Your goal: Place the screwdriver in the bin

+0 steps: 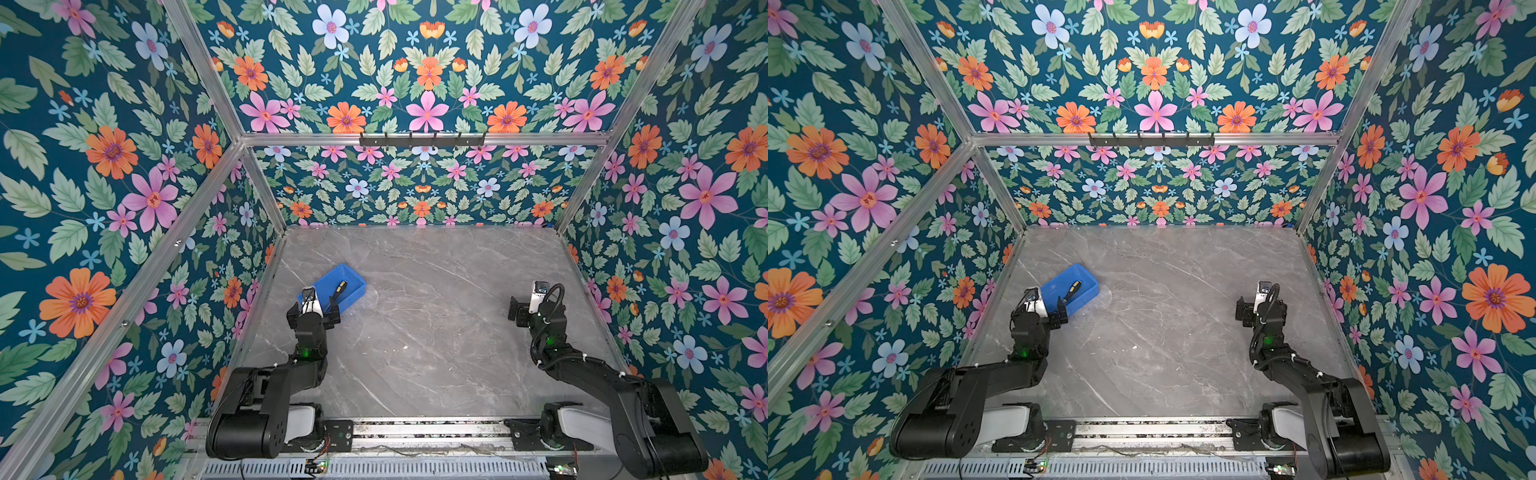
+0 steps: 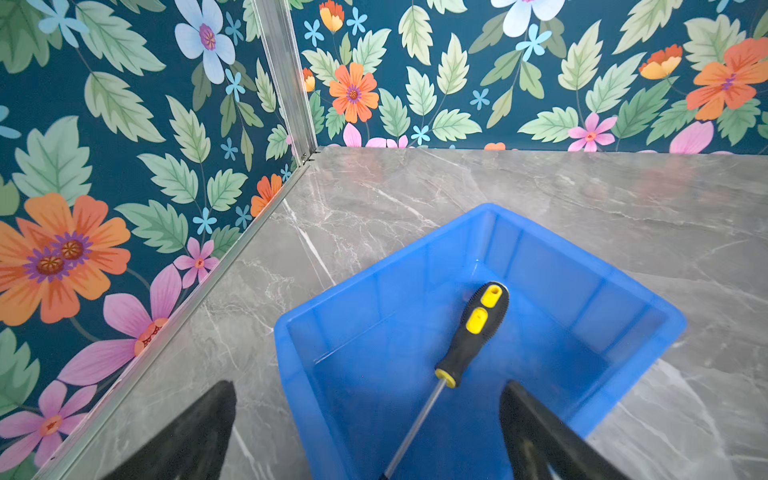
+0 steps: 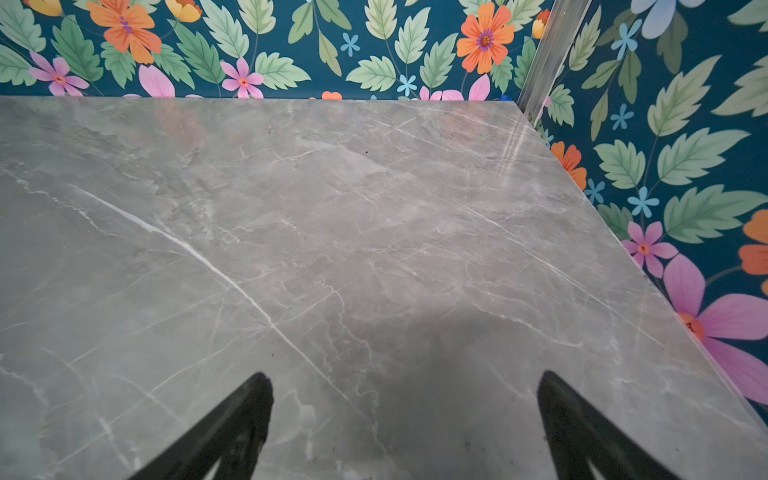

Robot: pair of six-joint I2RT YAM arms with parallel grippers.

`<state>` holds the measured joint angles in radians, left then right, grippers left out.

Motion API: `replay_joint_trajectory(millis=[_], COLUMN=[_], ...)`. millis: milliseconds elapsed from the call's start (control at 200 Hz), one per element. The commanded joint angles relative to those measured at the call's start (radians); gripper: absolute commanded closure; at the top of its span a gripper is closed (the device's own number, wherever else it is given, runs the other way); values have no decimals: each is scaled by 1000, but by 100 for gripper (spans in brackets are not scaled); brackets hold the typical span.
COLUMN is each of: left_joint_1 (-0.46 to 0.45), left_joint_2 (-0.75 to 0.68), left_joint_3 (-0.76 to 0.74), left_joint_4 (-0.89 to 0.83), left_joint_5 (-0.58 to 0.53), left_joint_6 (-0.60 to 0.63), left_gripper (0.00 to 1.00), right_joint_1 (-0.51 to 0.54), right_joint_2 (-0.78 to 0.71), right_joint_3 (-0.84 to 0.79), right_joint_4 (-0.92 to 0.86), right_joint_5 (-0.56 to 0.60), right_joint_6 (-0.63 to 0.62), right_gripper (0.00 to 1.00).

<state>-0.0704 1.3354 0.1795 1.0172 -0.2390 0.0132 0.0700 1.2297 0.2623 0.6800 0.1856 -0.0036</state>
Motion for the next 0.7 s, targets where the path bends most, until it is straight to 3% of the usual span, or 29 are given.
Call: replay_joint_trajectory(millis=[0, 100, 190, 430, 695], left_joint_1=[25, 49, 50, 50, 53], left_joint_2=[57, 87, 144, 286, 280], left_joint_3=[27, 78, 61, 96, 107], left_joint_4=[138, 80, 209, 266, 233], left_joint_5=[83, 152, 174, 181, 172], left_joint_6=[24, 11, -7, 1, -10], left_gripper=[0, 0, 0, 0, 0], right_joint_1=[-16, -25, -32, -75, -97], right_joint_2=[50, 121, 172, 206, 211], right_joint_3=[0, 7, 21, 39, 52], right_joint_4=[147, 210, 233, 211, 190], right_joint_5=[-37, -62, -85, -149, -173], right_joint_6=[17, 16, 13, 42, 61], right_gripper=[1, 1, 1, 1, 1])
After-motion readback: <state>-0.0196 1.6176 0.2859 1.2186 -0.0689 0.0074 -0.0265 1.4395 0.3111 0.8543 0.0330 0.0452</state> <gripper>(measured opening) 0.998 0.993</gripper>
